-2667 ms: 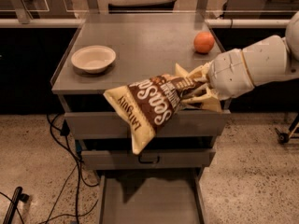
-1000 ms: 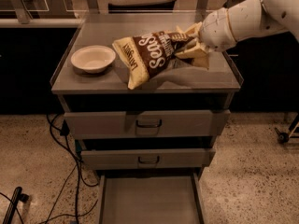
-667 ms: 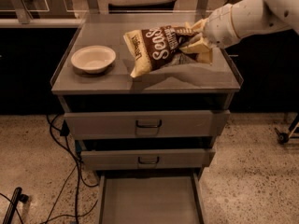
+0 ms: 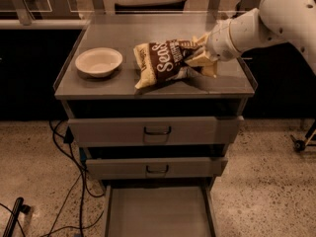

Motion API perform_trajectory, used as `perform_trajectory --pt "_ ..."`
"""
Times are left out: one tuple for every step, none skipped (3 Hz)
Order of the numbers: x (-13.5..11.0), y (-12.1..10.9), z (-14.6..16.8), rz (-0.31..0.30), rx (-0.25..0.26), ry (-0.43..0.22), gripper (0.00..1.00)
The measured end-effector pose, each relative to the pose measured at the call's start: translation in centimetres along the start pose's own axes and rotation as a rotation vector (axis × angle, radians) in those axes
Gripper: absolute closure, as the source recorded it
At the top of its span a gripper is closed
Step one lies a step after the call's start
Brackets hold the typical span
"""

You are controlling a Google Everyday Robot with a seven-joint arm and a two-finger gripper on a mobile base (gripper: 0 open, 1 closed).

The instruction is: Pick brown chip bag from bottom drawer and place on counter

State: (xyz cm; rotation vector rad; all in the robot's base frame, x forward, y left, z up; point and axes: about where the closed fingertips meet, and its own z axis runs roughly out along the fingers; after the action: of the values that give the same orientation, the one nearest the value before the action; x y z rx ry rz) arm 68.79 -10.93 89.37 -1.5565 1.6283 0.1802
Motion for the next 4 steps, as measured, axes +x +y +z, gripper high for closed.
perform_trajectory --pt "2.8 -0.01 1.46 0.003 -0.008 0.054 0.97" --pt "2.8 -0.01 1.47 0.003 -0.008 0.054 0.73" --pt "2.8 -0.01 1.47 0.003 -0.008 0.054 0.5" --pt "2.8 0.0 1.47 0.003 -0.008 0.054 0.28"
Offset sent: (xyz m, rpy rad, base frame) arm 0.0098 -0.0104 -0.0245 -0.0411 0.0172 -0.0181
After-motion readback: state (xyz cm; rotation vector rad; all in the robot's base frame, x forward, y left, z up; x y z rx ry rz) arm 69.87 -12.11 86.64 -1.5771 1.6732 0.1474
